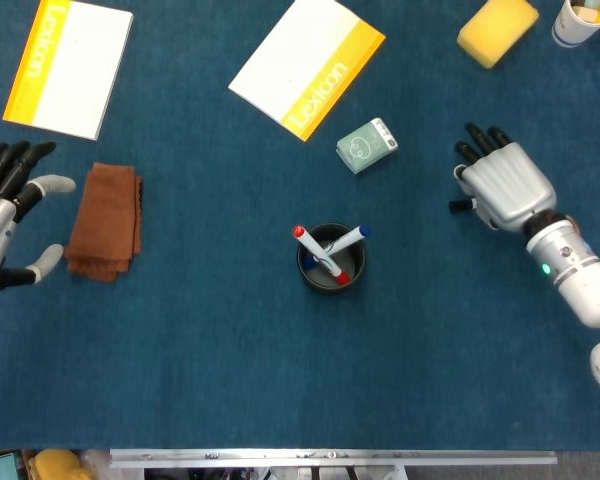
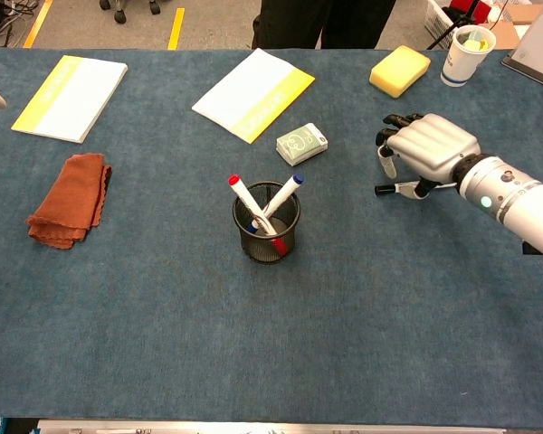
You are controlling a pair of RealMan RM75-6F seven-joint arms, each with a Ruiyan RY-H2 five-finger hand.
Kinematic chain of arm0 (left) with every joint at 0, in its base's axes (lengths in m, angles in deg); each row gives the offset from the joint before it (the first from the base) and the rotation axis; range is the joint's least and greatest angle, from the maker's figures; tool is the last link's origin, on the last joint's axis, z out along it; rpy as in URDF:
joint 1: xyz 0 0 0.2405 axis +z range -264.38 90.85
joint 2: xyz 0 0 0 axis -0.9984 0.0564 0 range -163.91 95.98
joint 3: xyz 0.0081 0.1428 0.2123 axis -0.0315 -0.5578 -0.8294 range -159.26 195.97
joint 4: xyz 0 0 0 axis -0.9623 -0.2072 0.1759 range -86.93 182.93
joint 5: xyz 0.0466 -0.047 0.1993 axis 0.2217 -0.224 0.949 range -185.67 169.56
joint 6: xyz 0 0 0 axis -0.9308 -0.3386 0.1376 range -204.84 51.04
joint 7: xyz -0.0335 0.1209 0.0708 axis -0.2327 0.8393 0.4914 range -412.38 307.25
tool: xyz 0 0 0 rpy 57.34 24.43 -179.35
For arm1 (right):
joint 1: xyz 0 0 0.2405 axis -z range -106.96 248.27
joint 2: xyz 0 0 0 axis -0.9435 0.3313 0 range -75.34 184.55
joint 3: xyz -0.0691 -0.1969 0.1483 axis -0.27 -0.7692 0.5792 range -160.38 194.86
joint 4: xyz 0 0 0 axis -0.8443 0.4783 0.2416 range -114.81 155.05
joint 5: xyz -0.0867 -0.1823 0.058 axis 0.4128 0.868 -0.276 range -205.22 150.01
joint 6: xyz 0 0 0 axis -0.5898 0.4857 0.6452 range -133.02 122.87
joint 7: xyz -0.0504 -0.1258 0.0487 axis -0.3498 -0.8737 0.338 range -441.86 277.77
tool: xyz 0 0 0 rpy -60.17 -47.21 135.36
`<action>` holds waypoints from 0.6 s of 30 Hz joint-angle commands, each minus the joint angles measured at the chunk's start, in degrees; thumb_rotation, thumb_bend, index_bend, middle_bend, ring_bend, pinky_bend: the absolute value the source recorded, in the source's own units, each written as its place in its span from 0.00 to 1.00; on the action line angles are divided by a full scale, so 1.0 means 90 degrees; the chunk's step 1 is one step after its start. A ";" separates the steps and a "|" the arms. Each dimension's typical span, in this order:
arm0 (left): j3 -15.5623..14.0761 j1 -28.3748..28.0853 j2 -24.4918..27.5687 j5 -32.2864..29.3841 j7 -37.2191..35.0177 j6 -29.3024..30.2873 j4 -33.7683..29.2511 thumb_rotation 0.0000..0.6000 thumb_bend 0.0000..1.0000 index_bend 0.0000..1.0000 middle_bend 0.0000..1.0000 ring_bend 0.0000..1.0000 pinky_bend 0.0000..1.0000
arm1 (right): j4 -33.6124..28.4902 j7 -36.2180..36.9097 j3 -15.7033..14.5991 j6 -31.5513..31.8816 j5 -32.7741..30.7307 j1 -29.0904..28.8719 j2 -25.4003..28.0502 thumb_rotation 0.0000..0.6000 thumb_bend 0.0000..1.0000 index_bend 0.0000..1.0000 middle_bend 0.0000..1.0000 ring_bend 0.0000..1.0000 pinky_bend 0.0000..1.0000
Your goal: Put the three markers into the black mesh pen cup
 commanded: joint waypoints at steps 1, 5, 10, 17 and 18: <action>-0.0002 0.0001 0.0003 0.0005 -0.0012 0.0001 0.0007 1.00 0.28 0.26 0.07 0.00 0.01 | 0.0014 -0.0023 0.0006 -0.0015 -0.0015 -0.0011 -0.0020 1.00 0.23 0.53 0.22 0.04 0.16; -0.0007 0.0001 -0.0002 0.0003 -0.0022 -0.0009 0.0022 1.00 0.28 0.26 0.07 0.00 0.01 | 0.0049 -0.0064 -0.0003 -0.0028 -0.0031 -0.0013 -0.0058 1.00 0.23 0.53 0.22 0.04 0.16; -0.0006 -0.0008 -0.0012 0.0003 -0.0020 -0.0025 0.0031 1.00 0.28 0.26 0.07 0.00 0.01 | 0.0085 -0.0118 -0.0020 -0.0065 -0.0069 -0.0015 -0.0096 1.00 0.23 0.53 0.22 0.04 0.16; -0.0008 -0.0003 -0.0010 -0.0007 -0.0030 -0.0025 0.0038 1.00 0.28 0.26 0.07 0.00 0.01 | 0.0090 -0.0234 -0.0039 -0.0113 -0.0137 -0.0027 -0.0118 1.00 0.23 0.53 0.22 0.04 0.16; -0.0008 -0.0002 -0.0008 -0.0003 -0.0031 -0.0022 0.0038 1.00 0.28 0.26 0.07 0.00 0.01 | 0.0085 -0.0233 -0.0039 -0.0135 -0.0160 -0.0028 -0.0115 1.00 0.23 0.53 0.22 0.04 0.16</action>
